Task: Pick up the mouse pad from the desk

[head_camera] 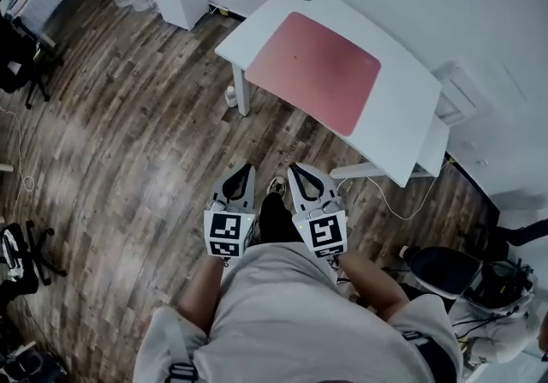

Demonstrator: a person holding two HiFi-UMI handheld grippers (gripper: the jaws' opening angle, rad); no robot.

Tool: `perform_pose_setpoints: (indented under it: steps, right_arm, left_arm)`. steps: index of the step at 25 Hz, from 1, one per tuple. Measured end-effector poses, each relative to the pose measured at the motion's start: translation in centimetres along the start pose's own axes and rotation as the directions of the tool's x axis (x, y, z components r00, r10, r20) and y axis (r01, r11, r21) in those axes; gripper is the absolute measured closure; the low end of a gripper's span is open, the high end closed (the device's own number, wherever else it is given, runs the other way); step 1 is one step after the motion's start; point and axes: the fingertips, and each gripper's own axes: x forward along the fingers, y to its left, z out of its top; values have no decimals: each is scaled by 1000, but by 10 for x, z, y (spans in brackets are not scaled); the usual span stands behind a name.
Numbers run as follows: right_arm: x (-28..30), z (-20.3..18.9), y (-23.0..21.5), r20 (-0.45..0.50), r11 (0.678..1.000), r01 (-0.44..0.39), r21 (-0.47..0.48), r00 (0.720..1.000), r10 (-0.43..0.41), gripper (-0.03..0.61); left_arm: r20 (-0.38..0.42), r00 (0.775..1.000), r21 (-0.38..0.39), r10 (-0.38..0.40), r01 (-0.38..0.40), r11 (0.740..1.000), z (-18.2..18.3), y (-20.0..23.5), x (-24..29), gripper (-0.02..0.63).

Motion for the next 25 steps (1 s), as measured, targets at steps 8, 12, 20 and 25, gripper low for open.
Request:
perform_pose_setpoints:
  steps: [8, 12, 20, 25]
  right_arm:
    - [60, 8, -69, -13, 999, -43, -2, 999, 43, 538]
    - [85, 10, -100, -35, 999, -50, 20, 998, 50, 537]
    - [146, -4, -112, -135, 992, -60, 114, 988, 76, 537]
    - [183, -23, -125, -276, 972, 58, 226, 961, 6, 537]
  left_arm:
    - [-62, 998, -29, 6, -8, 1000, 23, 21, 85, 601]
    - [-113, 993, 32, 20, -16, 999, 26, 35, 126, 601]
    - [-236, 963, 315, 132, -53, 948, -5, 115, 187, 600]
    - [-289, 954, 632, 86, 122, 765, -16, 152, 243, 600]
